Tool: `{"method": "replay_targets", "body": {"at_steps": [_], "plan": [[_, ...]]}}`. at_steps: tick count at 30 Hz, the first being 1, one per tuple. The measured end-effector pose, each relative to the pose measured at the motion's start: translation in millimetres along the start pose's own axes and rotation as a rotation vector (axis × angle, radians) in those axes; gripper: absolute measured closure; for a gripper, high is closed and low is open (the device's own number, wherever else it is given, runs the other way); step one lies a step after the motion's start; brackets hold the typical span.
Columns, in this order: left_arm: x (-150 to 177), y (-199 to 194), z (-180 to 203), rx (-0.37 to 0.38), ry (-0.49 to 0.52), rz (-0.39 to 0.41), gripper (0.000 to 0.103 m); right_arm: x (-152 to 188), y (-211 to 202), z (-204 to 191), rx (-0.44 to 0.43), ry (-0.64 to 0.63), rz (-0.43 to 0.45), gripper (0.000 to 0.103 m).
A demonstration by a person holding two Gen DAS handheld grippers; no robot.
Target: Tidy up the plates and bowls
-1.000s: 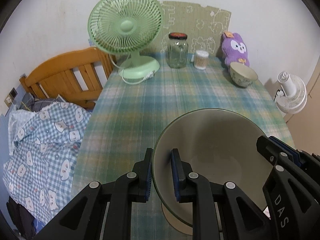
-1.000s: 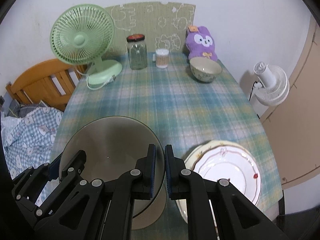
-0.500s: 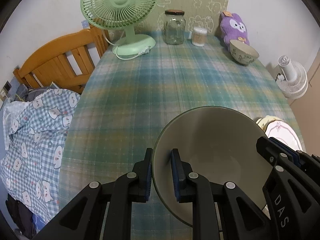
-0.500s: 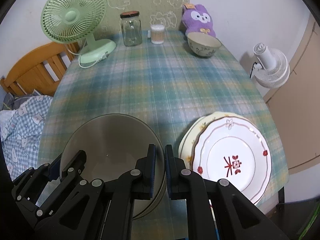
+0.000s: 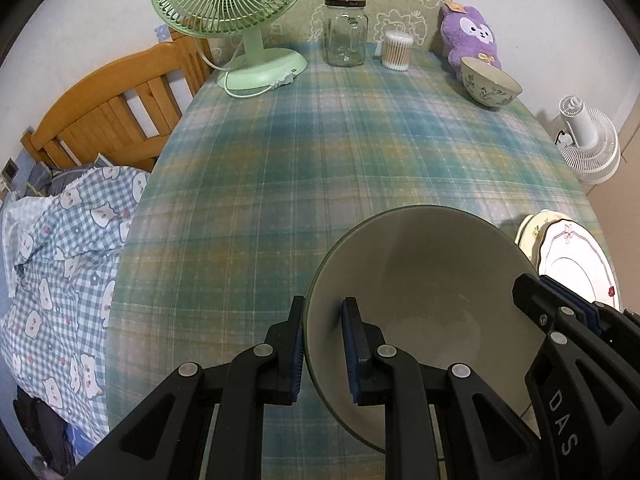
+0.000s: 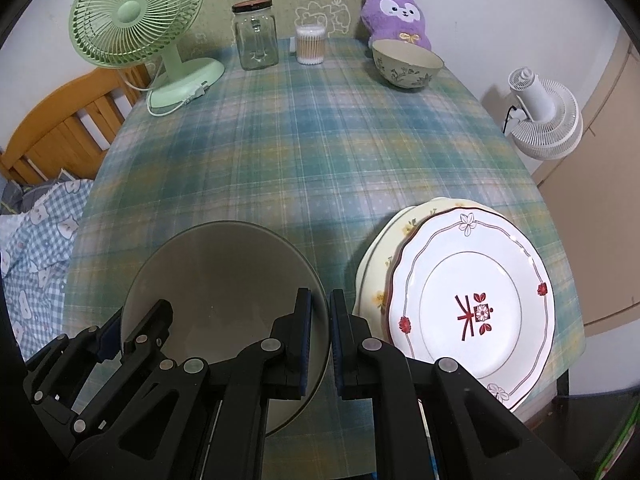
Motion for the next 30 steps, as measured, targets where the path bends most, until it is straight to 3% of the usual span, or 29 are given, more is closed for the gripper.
{"method": "replay_targets", "body": {"at_steps": [8, 12, 15, 20, 28, 30], "plan": [[0.6, 0.8, 1.1, 0.014, 0.006, -0.014, 0.087, 1.1, 1.4, 0.7, -0.022, 0.005, -0.017, 0.088], [0.9, -0.9, 1.8, 0.027, 0.005, -0.024, 0.079, 2.6, 0.5, 2.2, -0.059, 0.010, -0.040, 0.088], [-3.3, -10.4, 6.1, 0.035, 0.028, 0.009, 0.069, -0.3, -7.9, 4.0, -0.060, 0.007, -0.013, 0.088], [-11.2, -26.5, 13.5, 0.048, 0.078, 0.015, 0.063, -6.8, -27.7, 4.4, -0.068, -0.013, 0.027, 0.087], [-27.6, -59.4, 20.7, 0.078, 0.126, 0.084, 0.036, -22.7, -64.0, 4.9, -0.066, -0.035, 0.101, 0.086], [-32.4, -68.0, 24.6, 0.085, 0.144, 0.100, 0.035, -26.3, -71.5, 6.4, -0.060, -0.036, 0.114, 0.074]]}}
Point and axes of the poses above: each gripper's, at about its wrist camera, not at the fingertips, and y roughly the way its jaws point, z to its right, x to its underside, the point moved 8 cm from there along y, roughly the way its jaws point, and after that the axes turned 11 degrees about x, right-handed, at the moved point
